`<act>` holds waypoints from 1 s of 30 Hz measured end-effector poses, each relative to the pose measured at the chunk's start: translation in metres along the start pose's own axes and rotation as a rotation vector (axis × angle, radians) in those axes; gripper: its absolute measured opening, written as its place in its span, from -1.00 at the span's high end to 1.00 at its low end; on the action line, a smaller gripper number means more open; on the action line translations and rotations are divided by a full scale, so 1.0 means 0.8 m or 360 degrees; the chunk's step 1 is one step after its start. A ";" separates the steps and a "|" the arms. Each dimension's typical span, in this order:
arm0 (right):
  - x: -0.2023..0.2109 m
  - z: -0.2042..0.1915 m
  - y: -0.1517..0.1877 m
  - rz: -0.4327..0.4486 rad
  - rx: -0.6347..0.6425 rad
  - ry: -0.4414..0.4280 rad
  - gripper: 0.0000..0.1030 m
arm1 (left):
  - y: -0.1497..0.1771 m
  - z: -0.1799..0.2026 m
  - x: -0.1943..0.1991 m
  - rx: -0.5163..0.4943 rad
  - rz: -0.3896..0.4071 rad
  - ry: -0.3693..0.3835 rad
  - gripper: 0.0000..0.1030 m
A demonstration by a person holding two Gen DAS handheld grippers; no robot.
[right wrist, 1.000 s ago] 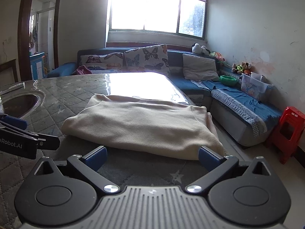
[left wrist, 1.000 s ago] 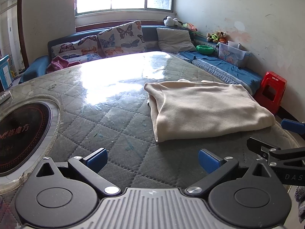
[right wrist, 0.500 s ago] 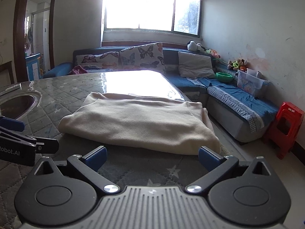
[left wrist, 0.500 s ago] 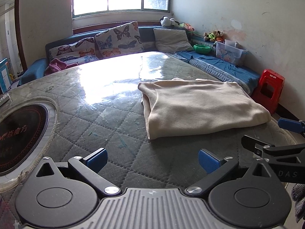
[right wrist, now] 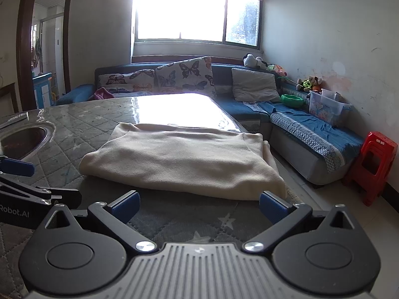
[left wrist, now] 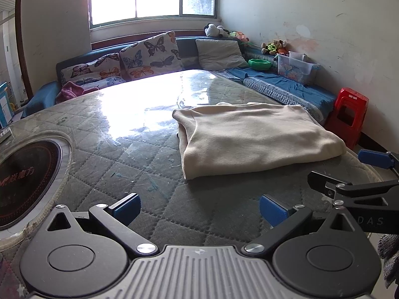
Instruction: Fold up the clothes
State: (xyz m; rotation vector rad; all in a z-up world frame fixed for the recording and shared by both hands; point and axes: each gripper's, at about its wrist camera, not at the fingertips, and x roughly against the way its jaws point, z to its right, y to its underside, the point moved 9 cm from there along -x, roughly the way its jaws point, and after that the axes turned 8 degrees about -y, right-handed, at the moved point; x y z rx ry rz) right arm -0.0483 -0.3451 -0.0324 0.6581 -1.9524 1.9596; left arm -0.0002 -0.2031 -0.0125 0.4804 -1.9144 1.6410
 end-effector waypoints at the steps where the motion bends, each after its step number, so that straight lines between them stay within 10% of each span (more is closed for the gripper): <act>1: 0.001 0.000 0.000 0.0001 -0.0003 -0.0001 -1.00 | 0.000 0.000 0.000 -0.0001 0.0000 0.0001 -1.00; 30: 0.003 0.004 0.002 -0.0006 -0.0022 0.0017 -1.00 | 0.004 0.009 0.004 -0.0038 0.0001 0.0003 -1.00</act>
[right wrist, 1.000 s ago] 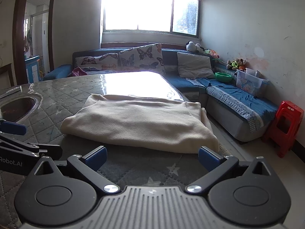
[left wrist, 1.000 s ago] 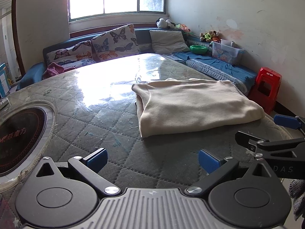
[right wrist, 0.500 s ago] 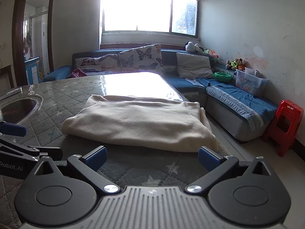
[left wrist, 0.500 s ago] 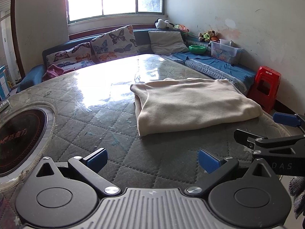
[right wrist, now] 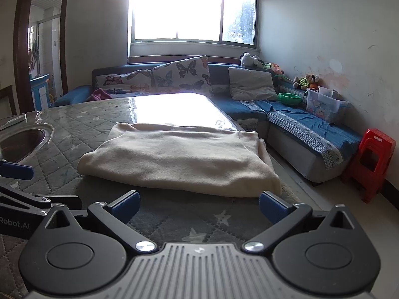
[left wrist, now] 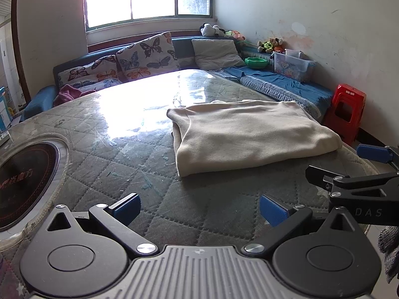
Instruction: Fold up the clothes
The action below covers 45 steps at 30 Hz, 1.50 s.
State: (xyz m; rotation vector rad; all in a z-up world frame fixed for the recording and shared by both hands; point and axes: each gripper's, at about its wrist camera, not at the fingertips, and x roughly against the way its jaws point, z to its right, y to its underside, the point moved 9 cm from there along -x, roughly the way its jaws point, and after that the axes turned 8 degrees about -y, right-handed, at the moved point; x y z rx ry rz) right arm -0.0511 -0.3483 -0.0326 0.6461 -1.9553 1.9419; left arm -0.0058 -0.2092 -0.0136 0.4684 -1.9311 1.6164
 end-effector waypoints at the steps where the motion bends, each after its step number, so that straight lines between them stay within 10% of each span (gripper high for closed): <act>1: -0.001 0.000 0.000 -0.0002 -0.0001 0.0000 -1.00 | 0.000 0.000 -0.001 0.0000 -0.0002 -0.0001 -1.00; 45: -0.037 0.016 0.005 -0.0105 -0.0083 0.0025 -1.00 | -0.014 0.009 -0.046 -0.0065 -0.0081 0.0015 -1.00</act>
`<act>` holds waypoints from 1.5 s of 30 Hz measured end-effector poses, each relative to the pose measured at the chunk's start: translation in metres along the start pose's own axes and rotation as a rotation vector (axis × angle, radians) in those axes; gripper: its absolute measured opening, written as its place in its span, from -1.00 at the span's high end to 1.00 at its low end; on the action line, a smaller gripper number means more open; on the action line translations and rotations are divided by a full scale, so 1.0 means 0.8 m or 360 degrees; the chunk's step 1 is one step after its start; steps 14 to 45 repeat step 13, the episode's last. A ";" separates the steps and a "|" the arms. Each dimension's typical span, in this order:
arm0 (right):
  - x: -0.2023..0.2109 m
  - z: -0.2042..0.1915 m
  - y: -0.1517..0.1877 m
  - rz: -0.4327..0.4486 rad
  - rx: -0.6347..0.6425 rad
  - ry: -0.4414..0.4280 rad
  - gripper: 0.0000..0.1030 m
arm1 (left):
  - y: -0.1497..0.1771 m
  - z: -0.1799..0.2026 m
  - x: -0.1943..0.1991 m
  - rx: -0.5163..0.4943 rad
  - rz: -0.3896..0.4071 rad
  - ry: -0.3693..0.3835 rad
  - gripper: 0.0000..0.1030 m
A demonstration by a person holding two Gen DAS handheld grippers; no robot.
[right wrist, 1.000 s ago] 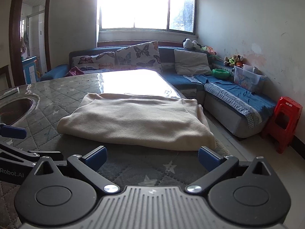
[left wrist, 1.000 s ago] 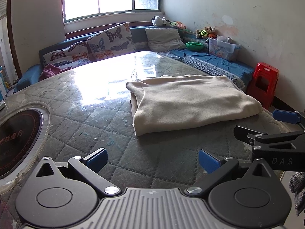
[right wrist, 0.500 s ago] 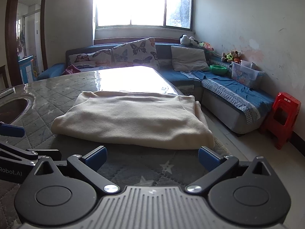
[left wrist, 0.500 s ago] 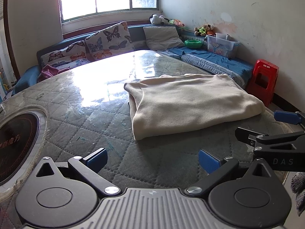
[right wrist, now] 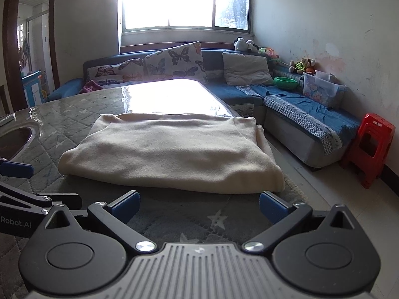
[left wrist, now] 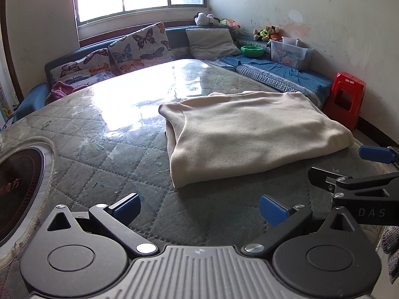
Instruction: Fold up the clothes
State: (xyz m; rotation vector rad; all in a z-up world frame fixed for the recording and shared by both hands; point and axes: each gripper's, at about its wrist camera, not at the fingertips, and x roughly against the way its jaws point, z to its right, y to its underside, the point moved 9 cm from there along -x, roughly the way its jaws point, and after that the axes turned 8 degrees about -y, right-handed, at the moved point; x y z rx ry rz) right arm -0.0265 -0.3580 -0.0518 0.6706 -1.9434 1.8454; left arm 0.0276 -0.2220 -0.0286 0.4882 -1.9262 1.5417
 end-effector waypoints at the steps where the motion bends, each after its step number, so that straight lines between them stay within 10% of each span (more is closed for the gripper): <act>1: -0.002 0.001 0.000 -0.0003 -0.0003 -0.0001 -1.00 | 0.000 0.000 -0.001 -0.0001 -0.0002 0.0000 -1.00; 45: -0.020 0.000 0.000 -0.0045 -0.0014 0.0002 -1.00 | -0.002 -0.003 -0.015 0.0006 -0.0027 0.0001 -1.00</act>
